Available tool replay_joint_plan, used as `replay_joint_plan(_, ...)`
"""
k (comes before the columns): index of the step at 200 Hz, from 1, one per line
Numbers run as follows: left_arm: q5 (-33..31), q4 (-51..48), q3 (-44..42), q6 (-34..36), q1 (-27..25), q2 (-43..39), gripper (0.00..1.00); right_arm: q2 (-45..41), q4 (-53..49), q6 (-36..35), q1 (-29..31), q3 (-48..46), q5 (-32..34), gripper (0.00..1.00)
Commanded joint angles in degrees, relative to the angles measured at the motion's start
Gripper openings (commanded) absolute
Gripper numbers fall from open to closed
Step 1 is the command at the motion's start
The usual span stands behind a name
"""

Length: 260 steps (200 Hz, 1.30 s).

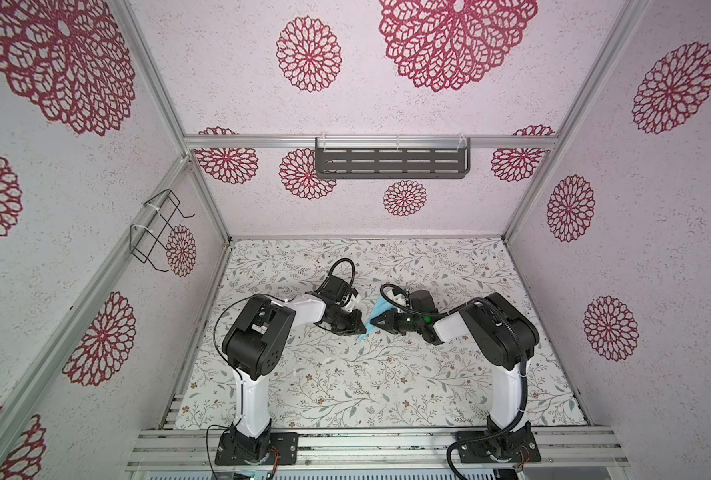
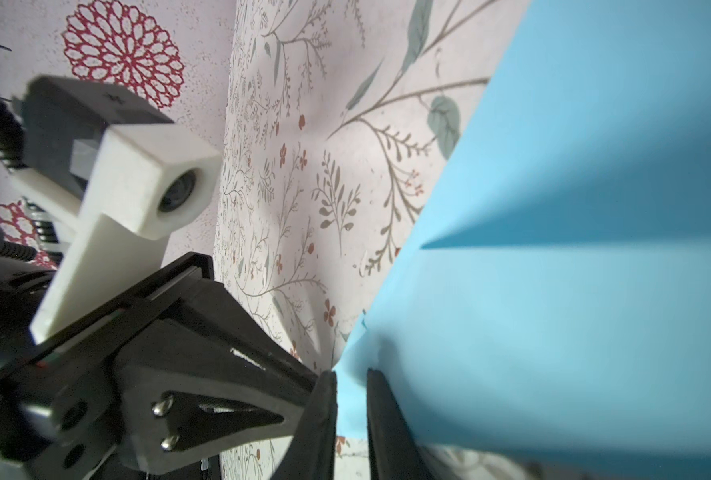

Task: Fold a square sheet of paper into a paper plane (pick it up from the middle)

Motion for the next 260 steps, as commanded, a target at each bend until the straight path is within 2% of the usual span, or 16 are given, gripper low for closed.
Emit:
replay_joint_plan(1, -3.9, -6.2, -1.6, 0.9, 0.0, -0.4, 0.11, 0.8, -7.5, -1.6, -0.5, -0.5, 5.0, 0.20)
replay_joint_plan(29, -5.3, -8.7, -1.4, 2.3, -0.4, -0.7, 0.15, 1.0, -7.8, -1.4, -0.5, -0.5, 5.0, 0.19)
replay_joint_plan(56, -4.4, -8.7, 0.4, 2.0, -0.6, -5.4, 0.16, 0.9, -7.7, -1.2, -0.4, -0.4, 4.6, 0.19)
replay_joint_plan(108, -7.2, -1.5, 0.4, -4.4, -1.3, -9.4, 0.18, 1.0, -7.9, -1.2, -0.5, 0.0, 4.5, 0.19)
replay_joint_plan(134, -9.5, 2.4, 0.7, -7.3, -4.2, -8.1, 0.16, 1.4, -8.1, -1.1, -0.4, 0.2, 4.5, 0.19)
replay_joint_plan(168, -13.3, 2.0, 2.9, -8.2, -5.7, -5.1, 0.11, 1.6, -8.1, -0.9, -0.5, 0.2, 4.4, 0.19)
replay_joint_plan(237, -15.7, -2.7, 4.7, -7.1, -6.7, -2.2, 0.10, 1.9, -8.1, -0.8, -0.4, 0.0, 4.6, 0.18)
replay_joint_plan(260, -18.2, -5.1, 5.4, -6.1, -7.6, -1.9, 0.10, 2.0, -8.0, -0.8, -0.5, 0.0, 4.6, 0.18)
